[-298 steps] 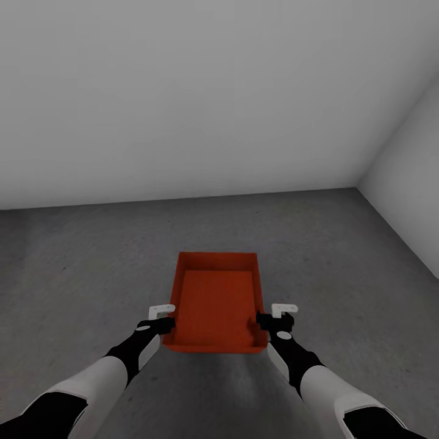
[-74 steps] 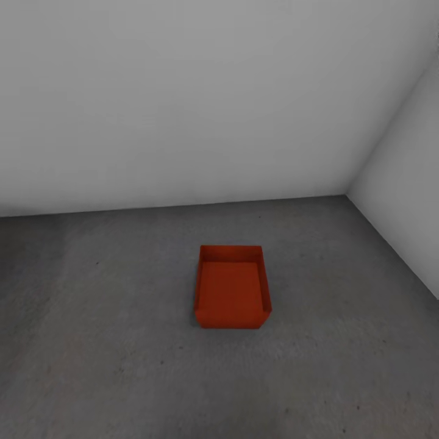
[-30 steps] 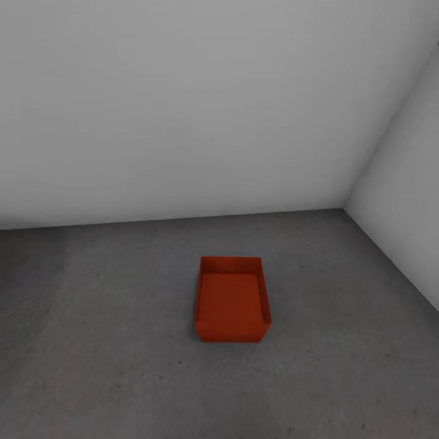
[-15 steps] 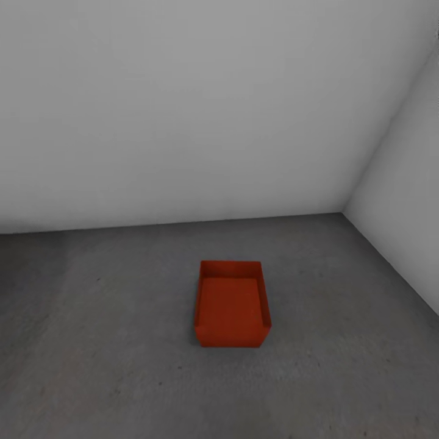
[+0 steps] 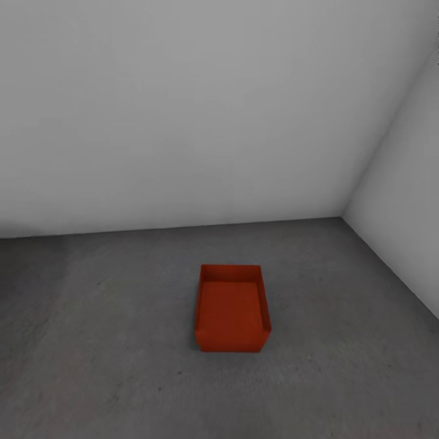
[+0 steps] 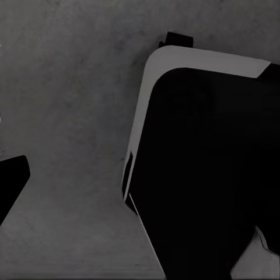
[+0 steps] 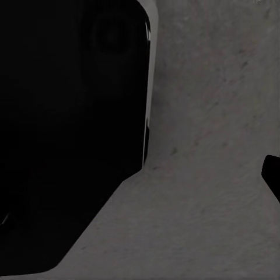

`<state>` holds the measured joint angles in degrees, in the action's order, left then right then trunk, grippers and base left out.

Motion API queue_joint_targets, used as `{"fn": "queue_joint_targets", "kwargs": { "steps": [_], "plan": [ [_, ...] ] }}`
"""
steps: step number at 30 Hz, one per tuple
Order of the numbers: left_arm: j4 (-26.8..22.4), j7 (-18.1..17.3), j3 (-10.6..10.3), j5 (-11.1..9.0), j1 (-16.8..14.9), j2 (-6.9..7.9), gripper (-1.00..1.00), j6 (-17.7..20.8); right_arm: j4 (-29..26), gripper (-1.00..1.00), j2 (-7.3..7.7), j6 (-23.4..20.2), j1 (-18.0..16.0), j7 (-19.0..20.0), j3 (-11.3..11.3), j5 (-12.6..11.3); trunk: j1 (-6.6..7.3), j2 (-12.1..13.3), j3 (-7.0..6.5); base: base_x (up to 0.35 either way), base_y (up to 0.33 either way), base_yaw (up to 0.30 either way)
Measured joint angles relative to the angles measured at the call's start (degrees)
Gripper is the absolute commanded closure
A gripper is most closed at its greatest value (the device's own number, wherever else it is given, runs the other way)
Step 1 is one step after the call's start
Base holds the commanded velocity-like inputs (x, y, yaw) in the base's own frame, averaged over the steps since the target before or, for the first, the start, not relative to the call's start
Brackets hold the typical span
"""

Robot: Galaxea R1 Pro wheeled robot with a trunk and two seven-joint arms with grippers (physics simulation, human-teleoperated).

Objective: Move the two storage containers from the living room to the garage. In the garage, place one container on the floor and stack the other container on top of it (either order is fine).

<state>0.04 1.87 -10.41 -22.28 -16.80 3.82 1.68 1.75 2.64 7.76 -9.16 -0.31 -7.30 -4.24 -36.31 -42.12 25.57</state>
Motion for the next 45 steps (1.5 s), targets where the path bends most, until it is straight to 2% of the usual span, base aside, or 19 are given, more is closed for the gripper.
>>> {"fn": "queue_joint_targets", "kwargs": {
  "steps": [7,17,45],
  "plan": [
    [0.03,-0.06,0.0,-0.06,3.13,-0.09,-1.0,-2.88,0.0,-1.0,-0.29,0.23,0.0,0.0,0.04,-0.21,0.0,0.0,-0.66,0.0,0.0,0.0],
    [-0.17,-0.01,-0.07,0.3,3.46,-0.23,-1.0,-7.19,0.0,-1.0,0.14,0.42,0.74,0.07,0.04,-0.24,0.0,0.0,-1.6,0.0,0.0,0.0],
    [-0.31,0.0,0.0,0.51,3.47,-0.3,-1.0,-7.69,0.0,-1.0,0.38,0.38,0.88,0.08,0.04,-0.06,0.0,0.0,-4.24,0.0,0.0,0.0]
  ]
}}
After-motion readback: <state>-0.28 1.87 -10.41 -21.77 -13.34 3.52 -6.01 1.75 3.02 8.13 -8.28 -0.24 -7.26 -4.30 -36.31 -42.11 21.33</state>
